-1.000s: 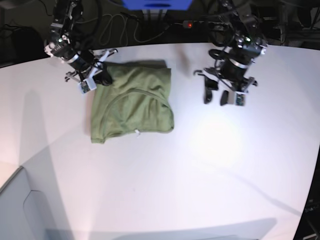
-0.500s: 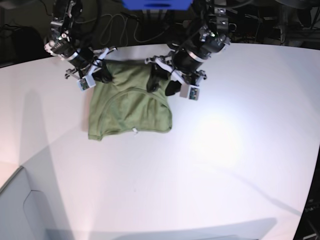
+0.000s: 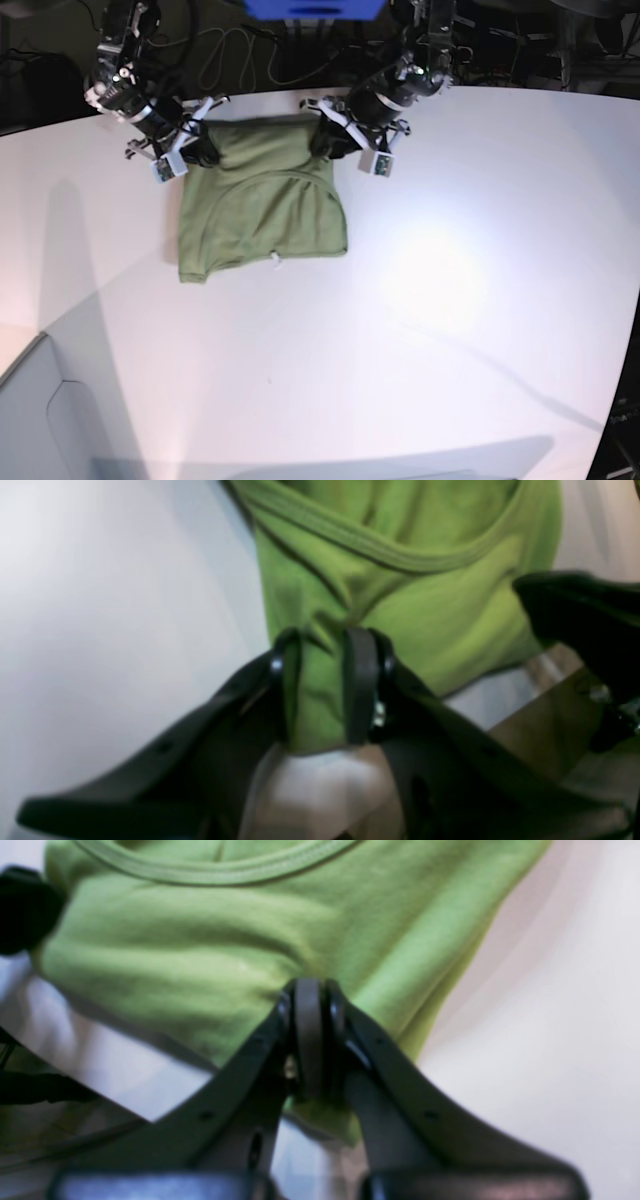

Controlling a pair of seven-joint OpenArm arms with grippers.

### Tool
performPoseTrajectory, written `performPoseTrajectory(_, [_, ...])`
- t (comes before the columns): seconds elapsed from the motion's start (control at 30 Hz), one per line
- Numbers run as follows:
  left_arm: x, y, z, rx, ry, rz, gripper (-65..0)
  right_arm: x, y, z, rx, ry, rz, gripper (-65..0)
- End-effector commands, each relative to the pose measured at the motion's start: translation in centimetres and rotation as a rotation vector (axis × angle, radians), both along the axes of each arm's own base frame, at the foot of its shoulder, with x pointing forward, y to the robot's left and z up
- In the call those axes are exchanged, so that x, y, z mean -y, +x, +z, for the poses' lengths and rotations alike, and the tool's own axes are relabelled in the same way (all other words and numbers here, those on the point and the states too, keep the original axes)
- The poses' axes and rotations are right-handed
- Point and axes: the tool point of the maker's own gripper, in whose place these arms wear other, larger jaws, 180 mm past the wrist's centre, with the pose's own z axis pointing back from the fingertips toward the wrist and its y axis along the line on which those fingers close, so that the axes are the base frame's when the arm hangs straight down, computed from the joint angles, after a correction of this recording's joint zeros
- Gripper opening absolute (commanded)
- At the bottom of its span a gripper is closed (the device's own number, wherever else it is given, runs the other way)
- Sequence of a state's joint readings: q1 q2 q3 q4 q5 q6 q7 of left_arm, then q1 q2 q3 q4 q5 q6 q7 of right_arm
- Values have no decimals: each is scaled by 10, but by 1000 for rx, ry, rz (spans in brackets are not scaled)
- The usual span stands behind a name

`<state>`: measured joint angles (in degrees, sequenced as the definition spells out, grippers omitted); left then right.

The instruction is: Fold the T-shirt properly

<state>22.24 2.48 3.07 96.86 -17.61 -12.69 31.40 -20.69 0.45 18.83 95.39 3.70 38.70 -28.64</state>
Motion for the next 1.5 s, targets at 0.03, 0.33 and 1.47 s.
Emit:
performPoseTrajectory(0.03, [-3,-1,1,7,5,-8,-505,-2,3,8,34,12,19,-650])
performPoseTrajectory(0.33, [-4,13,30,93,2,-4,-502,2,4,11,44,0,23,-650])
performPoseTrajectory(1.47, [-171,-201,-2,-382,302,267,-650,80,-197,-13,-371,-145,-275,-650])
